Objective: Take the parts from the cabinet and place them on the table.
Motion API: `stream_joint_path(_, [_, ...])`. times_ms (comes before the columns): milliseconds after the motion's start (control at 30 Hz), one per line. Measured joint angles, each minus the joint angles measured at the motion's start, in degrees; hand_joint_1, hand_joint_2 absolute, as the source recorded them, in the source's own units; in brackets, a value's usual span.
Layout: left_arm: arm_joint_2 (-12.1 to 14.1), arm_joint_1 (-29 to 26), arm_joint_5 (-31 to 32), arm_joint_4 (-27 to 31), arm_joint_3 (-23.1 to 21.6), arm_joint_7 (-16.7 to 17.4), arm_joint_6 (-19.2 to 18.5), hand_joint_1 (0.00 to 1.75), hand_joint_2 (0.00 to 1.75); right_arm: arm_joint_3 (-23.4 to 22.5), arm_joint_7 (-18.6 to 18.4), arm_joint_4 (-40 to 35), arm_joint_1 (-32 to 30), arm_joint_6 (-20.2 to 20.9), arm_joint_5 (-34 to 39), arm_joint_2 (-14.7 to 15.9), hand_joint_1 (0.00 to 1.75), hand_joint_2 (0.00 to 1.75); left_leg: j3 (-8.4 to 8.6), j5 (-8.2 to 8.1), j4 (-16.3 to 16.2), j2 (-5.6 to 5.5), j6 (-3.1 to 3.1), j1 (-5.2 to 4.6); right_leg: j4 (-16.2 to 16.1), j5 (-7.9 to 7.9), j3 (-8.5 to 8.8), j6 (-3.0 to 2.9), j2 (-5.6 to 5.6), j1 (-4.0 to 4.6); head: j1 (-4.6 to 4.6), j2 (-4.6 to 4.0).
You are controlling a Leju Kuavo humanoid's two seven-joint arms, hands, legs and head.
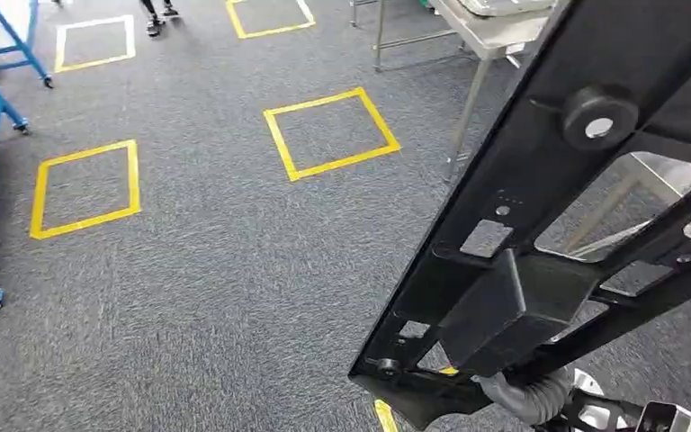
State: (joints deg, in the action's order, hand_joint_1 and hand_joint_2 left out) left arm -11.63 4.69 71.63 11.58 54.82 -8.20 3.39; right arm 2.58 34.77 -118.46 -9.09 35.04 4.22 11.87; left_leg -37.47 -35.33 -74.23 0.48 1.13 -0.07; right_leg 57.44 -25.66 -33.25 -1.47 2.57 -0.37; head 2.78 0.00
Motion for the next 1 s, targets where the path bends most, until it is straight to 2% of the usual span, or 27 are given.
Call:
stream_joint_path(33, [0.0,0.0,0.0,0.0,0.0,0.2,0.1,0.00,1.75,0.0,0.0,0.0,0.0,0.0,0.0,0.0,1.75,1.75,1.30,2.59,3.4,-0.07,-0.13,0.06,0.0,-0.05,0.15,0.05,0.76,0.00,-0.02,0.00])
stream_joint_path(67, [0.0,0.0,0.0,0.0,0.0,0.2,0.1,0.00,1.75,0.0,0.0,0.0,0.0,0.0,0.0,0.0,1.75,1.75,3.42,5.58,8.5,-0.50,-0.28,0.14,0.1,-0.12,0.33,0.15,1.54,-0.01,0.00,0.00])
stream_joint_path(100, [0.1,-0.2,0.0,0.0,0.0,0.2,0.2,0.00,1.75,0.0,0.0,0.0,0.0,0.0,0.0,0.0,1.75,1.75,5.65,8.38,13.9,-2.23,-0.44,0.25,0.2,-0.21,0.38,0.31,2.26,-0.06,-0.02,0.00])
stream_joint_path(133, [0.1,-0.3,0.0,0.0,0.0,0.2,0.2,0.00,1.75,0.0,0.0,0.0,0.1,0.0,0.0,0.0,1.75,1.75,6.57,7.80,15.9,-5.81,-0.71,0.43,0.3,-0.20,0.07,0.55,2.72,-0.12,-0.02,0.00])
stream_joint_path(167, [0.1,-0.3,0.0,0.0,0.0,0.2,0.2,0.00,1.75,0.0,-0.2,0.0,0.4,0.0,0.0,0.0,1.75,1.75,6.43,7.91,17.0,-5.93,-0.79,0.65,0.8,-0.12,-0.50,1.00,3.62,0.00,-0.02,0.00])
stream_joint_path(200, [0.1,-0.3,0.0,0.0,0.0,0.3,0.2,0.00,1.75,0.0,-0.2,0.0,0.4,0.1,0.0,0.0,1.75,1.75,6.31,8.00,16.8,-5.51,-0.97,0.37,0.6,0.13,-0.78,1.43,4.07,-0.35,-0.02,0.00])
stream_joint_path(267, [0.1,-0.3,0.0,0.0,0.1,0.3,0.2,0.00,1.75,0.0,-0.3,0.0,0.4,0.1,0.0,-0.1,1.75,1.75,6.58,8.18,17.0,-4.21,-1.86,0.16,0.2,0.49,-1.03,2.43,5.57,-0.51,-0.02,0.00])
stream_joint_path(300, [0.0,-0.2,0.0,0.0,0.1,0.3,0.1,0.00,1.75,0.0,-0.4,0.0,0.4,0.1,0.0,-0.2,1.75,1.75,6.75,8.69,17.8,-3.31,-2.42,0.66,0.6,0.31,-1.03,2.42,4.60,-0.51,-0.02,0.00])
stream_joint_path(333, [0.0,-0.1,0.0,0.0,0.1,0.3,0.1,0.00,1.75,0.0,-0.4,0.0,0.5,0.1,0.1,-0.2,1.75,1.75,6.94,8.77,18.1,-2.70,-2.67,0.52,1.8,-0.74,-1.59,2.46,1.07,-0.18,-0.02,0.00])
stream_joint_path(367, [0.0,-0.1,0.0,0.0,0.1,0.3,0.1,0.00,1.75,-0.1,-0.5,0.0,0.9,0.2,0.1,-0.2,1.75,1.75,6.93,8.81,18.1,-1.92,-2.91,0.48,5.0,-2.84,-3.17,2.62,-0.78,-0.27,0.00,0.00])
stream_joint_path(400, [0.0,-0.3,0.0,0.0,0.1,0.3,0.1,0.00,1.75,-0.1,-0.5,0.0,1.0,0.2,0.1,-0.2,1.75,1.75,6.87,8.80,18.1,-1.13,-2.92,0.33,9.6,-5.21,-5.41,2.85,-1.71,-0.41,-0.02,0.00])
stream_joint_path(433, [0.0,-0.4,0.1,0.0,0.1,0.4,0.0,0.00,1.75,-0.1,-0.5,0.1,1.0,0.3,0.1,-0.2,1.75,1.75,6.85,8.71,18.1,-0.28,-3.04,0.18,14.4,-7.11,-7.67,3.05,-2.03,-0.58,-0.02,0.00])
stream_joint_path(467, [0.0,-0.5,0.2,0.0,0.1,0.4,0.0,0.00,1.75,-0.1,-0.6,0.1,0.9,0.4,0.2,-0.2,1.75,1.75,6.81,8.63,18.1,0.59,-3.03,0.10,17.6,-7.94,-9.24,3.23,-2.17,-0.70,-0.02,0.00])
stream_joint_path(500, [0.0,-0.5,0.2,0.0,0.1,0.4,0.0,0.00,1.75,-0.1,-0.7,0.2,0.8,0.5,0.2,-0.2,1.75,1.75,6.83,8.54,18.0,1.33,-2.97,0.06,17.9,-7.37,-9.41,3.36,-2.28,-0.81,-0.02,0.00])
stream_joint_path(533, [0.0,-0.4,0.2,0.0,0.1,0.4,0.0,0.00,1.75,-0.1,-0.7,0.2,0.8,0.6,0.2,-0.2,1.75,1.75,6.90,8.43,18.0,2.00,-2.89,0.06,15.7,-5.73,-8.23,3.41,-2.43,-0.88,-0.02,0.00])
stream_joint_path(567, [0.0,-0.3,0.2,0.0,0.1,0.4,-0.1,0.00,1.75,-0.1,-0.7,0.2,0.8,0.7,0.2,-0.2,1.75,1.75,7.03,8.25,17.9,2.64,-2.79,0.06,11.1,-3.29,-5.63,3.37,-2.78,-0.90,-0.02,0.00])
stream_joint_path(600, [-0.1,-0.3,0.3,0.0,0.1,0.3,-0.1,0.00,1.75,-0.1,-0.7,0.2,0.8,0.8,0.2,-0.2,1.75,1.75,7.25,8.02,17.8,3.30,-2.56,0.08,4.8,-0.69,-2.12,3.21,-3.71,-0.89,-0.02,0.00])
stream_joint_path(633, [-0.1,-0.3,0.3,0.0,0.1,0.3,-0.1,0.00,1.75,-0.1,-0.7,0.2,0.8,0.8,0.2,-0.2,1.75,1.75,7.49,7.81,17.7,3.63,-2.31,-0.02,0.7,-0.16,0.08,2.97,-5.95,-0.71,-0.02,0.00])
stream_joint_path(667, [-0.1,-0.2,0.3,0.0,0.1,0.3,-0.1,0.00,1.75,-0.1,-0.7,0.3,0.8,0.8,0.2,-0.2,1.75,1.75,7.56,7.51,17.6,4.17,-1.85,-0.44,0.1,-0.69,0.27,2.40,-7.28,-0.23,-0.02,0.00])
stream_joint_path(767, [-0.1,-0.2,0.3,0.0,0.1,0.3,-0.1,0.00,1.75,-0.3,-0.7,0.2,0.6,0.8,0.3,-0.2,1.75,1.75,8.10,7.30,17.8,5.57,-1.05,-0.20,0.3,-0.79,-0.08,1.79,-5.33,0.16,-0.02,0.00])
stream_joint_path(800, [-0.1,0.0,0.3,0.0,0.1,0.3,0.0,0.00,1.75,-0.4,-0.7,0.2,0.6,0.8,0.3,-0.2,1.75,1.75,8.40,7.03,17.8,6.18,-0.60,-0.39,-0.2,-0.54,0.17,1.38,-4.61,-0.13,-0.02,0.00])
stream_joint_path(833, [-0.1,0.1,0.3,0.0,0.1,0.3,0.0,0.00,1.75,-0.4,-0.6,0.2,0.5,0.8,0.3,-0.2,1.75,1.75,8.17,6.30,16.8,3.83,-0.13,0.06,-0.5,-0.32,0.47,1.07,-4.08,-0.49,-0.02,0.00])
stream_joint_path(867, [-0.1,0.1,0.3,0.0,0.2,0.3,0.0,0.00,1.75,-0.4,-0.7,0.2,0.7,0.8,0.4,-0.2,1.75,1.75,6.72,4.30,13.7,1.38,0.14,0.18,-0.5,-0.29,0.45,0.69,-3.49,-0.56,0.00,0.00])
stream_joint_path(900, [-0.1,0.0,0.3,0.0,0.2,0.4,0.0,0.00,1.75,-0.4,-0.8,0.2,0.9,0.8,0.4,-0.2,1.75,1.75,4.56,1.99,9.3,0.45,0.31,0.23,-0.5,-0.30,0.41,0.45,-3.04,-0.49,0.00,0.00])
stream_joint_path(933, [-0.1,-0.1,0.3,0.0,0.3,0.5,0.0,0.00,1.75,-0.4,-0.9,0.2,0.9,0.8,0.4,-0.2,1.75,1.75,2.14,-0.05,4.4,0.06,0.46,0.24,-0.5,-0.32,0.35,0.34,-2.34,-0.42,0.00,0.00])
stream_joint_path(967, [-0.1,-0.1,0.2,0.0,0.4,0.5,0.0,0.00,1.75,-0.4,-0.9,0.2,0.8,0.7,0.4,-0.2,1.75,1.75,0.00,-1.27,0.3,0.00,0.55,0.23,-0.4,-0.32,0.32,0.33,-1.60,-0.35,0.00,0.00])
stream_joint_path(1000, [-0.1,0.1,0.3,0.0,0.5,0.5,0.0,0.00,1.75,-0.4,-0.9,0.3,0.9,0.7,0.4,-0.2,1.75,1.75,-0.88,-0.97,-1.1,-0.01,0.57,0.23,-0.4,-0.32,0.37,0.33,-0.94,-0.31,0.00,0.00])
